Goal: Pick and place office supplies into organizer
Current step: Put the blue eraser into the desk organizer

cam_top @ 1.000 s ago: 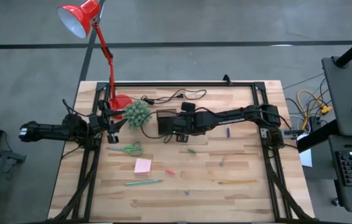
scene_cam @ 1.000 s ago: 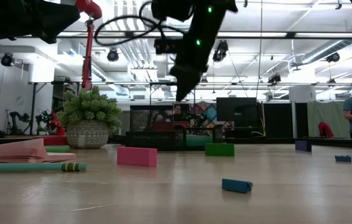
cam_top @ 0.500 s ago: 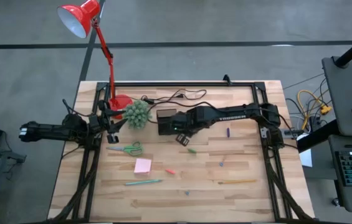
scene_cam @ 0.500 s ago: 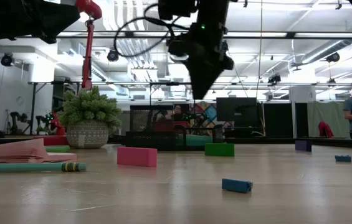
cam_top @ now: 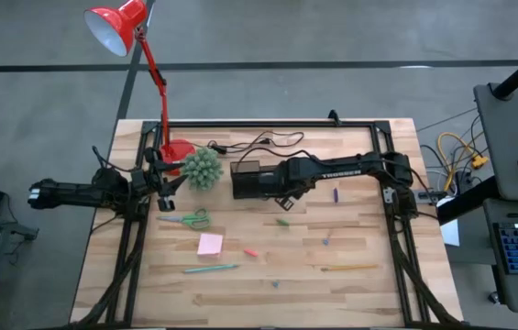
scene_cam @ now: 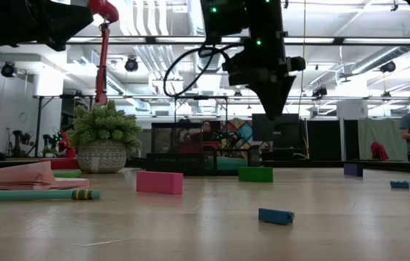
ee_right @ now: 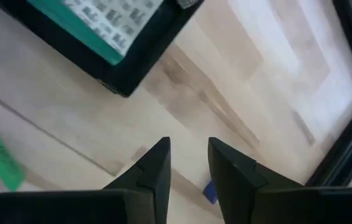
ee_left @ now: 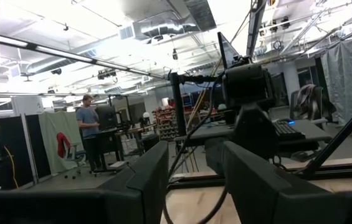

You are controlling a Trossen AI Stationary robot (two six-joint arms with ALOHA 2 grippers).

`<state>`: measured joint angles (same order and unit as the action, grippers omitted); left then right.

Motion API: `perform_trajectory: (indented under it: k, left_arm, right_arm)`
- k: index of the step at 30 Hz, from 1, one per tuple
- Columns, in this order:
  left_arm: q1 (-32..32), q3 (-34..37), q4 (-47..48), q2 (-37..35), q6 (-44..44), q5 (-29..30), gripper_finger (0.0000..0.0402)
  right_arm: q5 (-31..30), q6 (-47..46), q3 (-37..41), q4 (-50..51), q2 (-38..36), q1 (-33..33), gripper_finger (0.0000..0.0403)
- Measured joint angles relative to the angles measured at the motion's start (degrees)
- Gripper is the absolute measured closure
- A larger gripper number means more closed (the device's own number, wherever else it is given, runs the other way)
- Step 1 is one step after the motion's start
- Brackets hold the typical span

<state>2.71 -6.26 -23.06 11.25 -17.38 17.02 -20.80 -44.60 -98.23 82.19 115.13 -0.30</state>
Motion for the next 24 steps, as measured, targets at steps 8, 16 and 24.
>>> perform_trajectory:
  k: [8,16,24]
  left_arm:
    - [-0.01,0.02,0.02,-0.02,0.01,0.0,0.0262]
    - [-0.01,0.02,0.03,0.0,0.01,-0.01,0.0262]
    - [-0.01,0.02,0.08,-0.02,0.01,0.01,0.0262]
  right_arm:
    - [-0.41,-1.48,7.25,-0.03,-1.67,0.03,0.0289]
    - [-0.28,-7.83,19.32,-4.46,-12.6,0.03,0.0293]
    - [-1.38,-27.04,34.8,-12.99,-26.19,0.03,0.0292]
